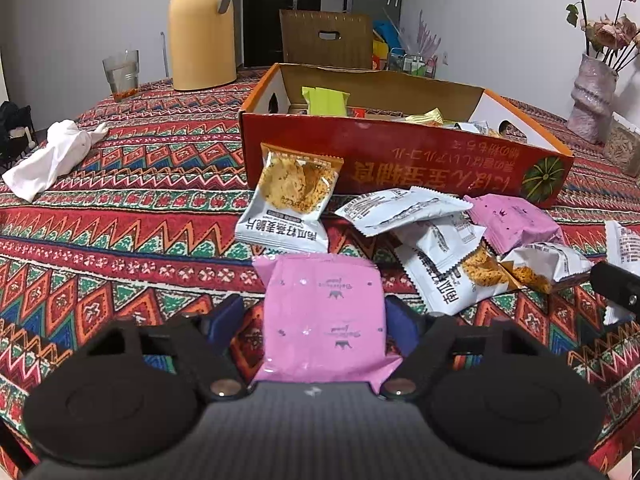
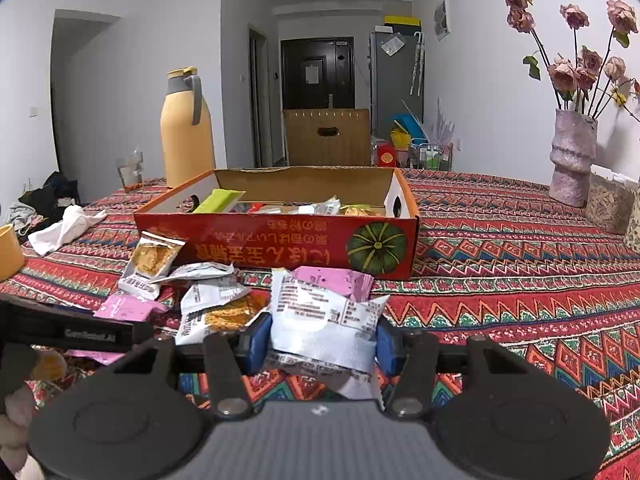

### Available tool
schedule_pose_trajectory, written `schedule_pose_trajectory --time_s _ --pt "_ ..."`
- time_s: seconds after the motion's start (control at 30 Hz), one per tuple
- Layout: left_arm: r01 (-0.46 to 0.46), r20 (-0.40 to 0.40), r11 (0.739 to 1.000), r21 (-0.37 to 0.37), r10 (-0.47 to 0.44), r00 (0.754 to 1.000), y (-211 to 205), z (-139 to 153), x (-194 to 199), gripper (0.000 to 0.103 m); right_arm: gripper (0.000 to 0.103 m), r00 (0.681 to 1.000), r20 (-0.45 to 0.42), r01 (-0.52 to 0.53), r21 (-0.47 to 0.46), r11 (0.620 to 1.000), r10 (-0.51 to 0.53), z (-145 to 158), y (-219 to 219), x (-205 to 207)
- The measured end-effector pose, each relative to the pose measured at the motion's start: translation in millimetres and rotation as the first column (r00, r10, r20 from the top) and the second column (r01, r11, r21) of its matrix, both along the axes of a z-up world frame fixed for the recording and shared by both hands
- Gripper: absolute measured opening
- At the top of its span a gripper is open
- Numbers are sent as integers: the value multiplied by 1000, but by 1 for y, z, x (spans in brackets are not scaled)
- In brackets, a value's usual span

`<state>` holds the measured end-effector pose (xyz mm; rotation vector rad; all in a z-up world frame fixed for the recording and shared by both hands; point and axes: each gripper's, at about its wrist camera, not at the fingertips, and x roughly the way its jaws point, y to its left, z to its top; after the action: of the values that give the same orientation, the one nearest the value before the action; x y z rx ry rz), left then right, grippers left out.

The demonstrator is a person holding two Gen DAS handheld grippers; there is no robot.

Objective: Organize snacks
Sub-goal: 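Grasp the pink packet with the left gripper while the right gripper lifts its white packet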

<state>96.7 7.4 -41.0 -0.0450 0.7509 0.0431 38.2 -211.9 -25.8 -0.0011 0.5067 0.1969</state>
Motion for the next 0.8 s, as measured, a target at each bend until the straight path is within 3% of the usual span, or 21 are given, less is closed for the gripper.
schedule_pose_trajectory --time_s 0.07,0.53,0.8 --pt "16 8 1000 6 -16 1000 -2 0 -1 64 52 1000 -2 -1 1 1000 1 -1 0 1" --pt "50 50 999 -1 -50 998 1 9 -14 63 52 1000 -9 0 8 1000 0 -3 -1 2" --pt "61 131 998 21 -64 989 6 36 -26 63 52 1000 9 1 5 1000 -1 3 -1 3"
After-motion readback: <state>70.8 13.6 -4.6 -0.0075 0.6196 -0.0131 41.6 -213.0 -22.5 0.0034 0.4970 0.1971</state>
